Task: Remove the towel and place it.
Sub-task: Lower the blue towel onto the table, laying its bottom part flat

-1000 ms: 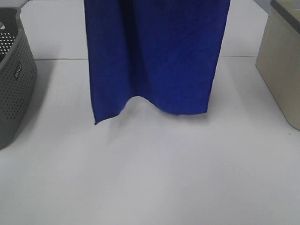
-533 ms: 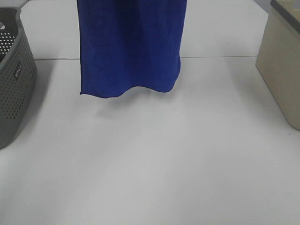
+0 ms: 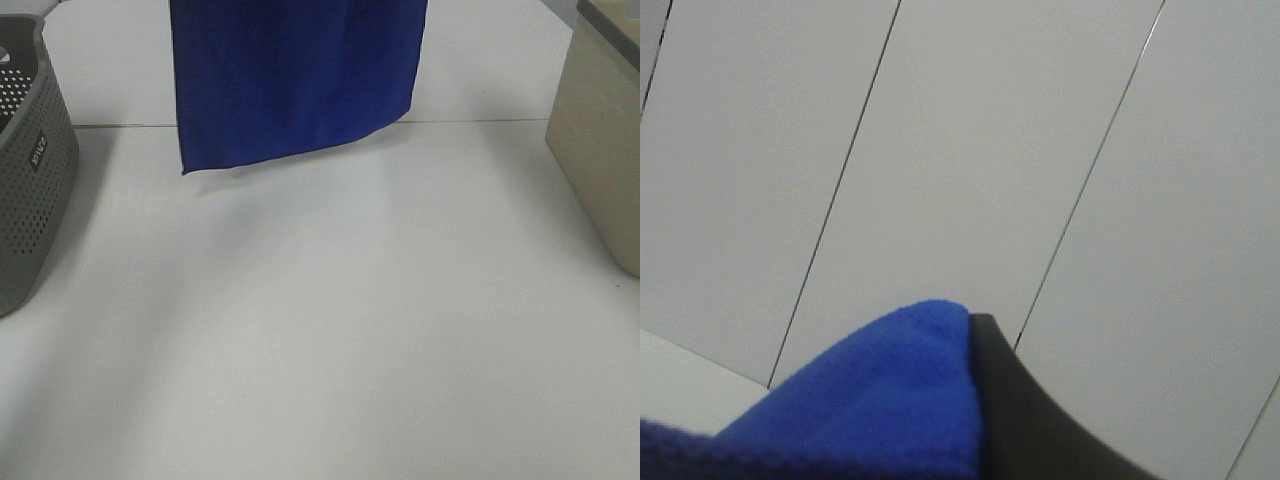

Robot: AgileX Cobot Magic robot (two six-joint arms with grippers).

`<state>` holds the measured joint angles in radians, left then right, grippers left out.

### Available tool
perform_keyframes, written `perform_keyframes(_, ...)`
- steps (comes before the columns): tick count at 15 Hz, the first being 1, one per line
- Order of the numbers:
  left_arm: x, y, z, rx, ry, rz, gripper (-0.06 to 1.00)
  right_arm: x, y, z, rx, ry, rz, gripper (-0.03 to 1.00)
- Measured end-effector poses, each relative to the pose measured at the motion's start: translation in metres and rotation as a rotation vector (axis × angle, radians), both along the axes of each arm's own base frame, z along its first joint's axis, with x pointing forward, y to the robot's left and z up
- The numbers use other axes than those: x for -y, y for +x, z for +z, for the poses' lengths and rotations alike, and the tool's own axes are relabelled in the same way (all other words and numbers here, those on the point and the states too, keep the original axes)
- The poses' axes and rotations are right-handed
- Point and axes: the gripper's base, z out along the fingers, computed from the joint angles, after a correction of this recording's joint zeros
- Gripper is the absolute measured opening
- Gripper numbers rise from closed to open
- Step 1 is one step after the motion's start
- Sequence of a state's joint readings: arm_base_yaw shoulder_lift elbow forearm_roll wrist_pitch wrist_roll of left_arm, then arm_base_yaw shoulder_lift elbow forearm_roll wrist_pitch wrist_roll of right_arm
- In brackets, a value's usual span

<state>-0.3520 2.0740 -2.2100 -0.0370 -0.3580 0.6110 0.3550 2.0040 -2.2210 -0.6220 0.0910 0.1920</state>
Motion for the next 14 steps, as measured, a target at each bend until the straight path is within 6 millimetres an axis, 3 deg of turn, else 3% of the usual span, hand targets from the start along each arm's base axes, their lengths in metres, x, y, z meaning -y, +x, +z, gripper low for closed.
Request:
perform_keyframes(4, -0.007, 0.041, -0.023, 0.053, -0.019, 0.039, 0.0, 0.002, 0.035, -0.024, 0.027, 0.056, 0.021, 0.01)
perform_keyframes(6, -0.009, 0.052, -0.032, 0.061, -0.048, 0.03, 0.0, 0.009, 0.047, -0.037, 0.01, 0.065, 0.011, 0.01)
perform_keyframes(10, -0.006, 0.064, -0.05, -0.011, -0.04, 0.019, 0.0, 0.014, 0.055, -0.049, -0.017, 0.078, 0.0, 0.01)
perform_keyframes(14, -0.006, 0.063, -0.049, -0.005, -0.028, 0.022, 0.0, 0.014, 0.055, -0.047, -0.015, 0.086, 0.002, 0.01)
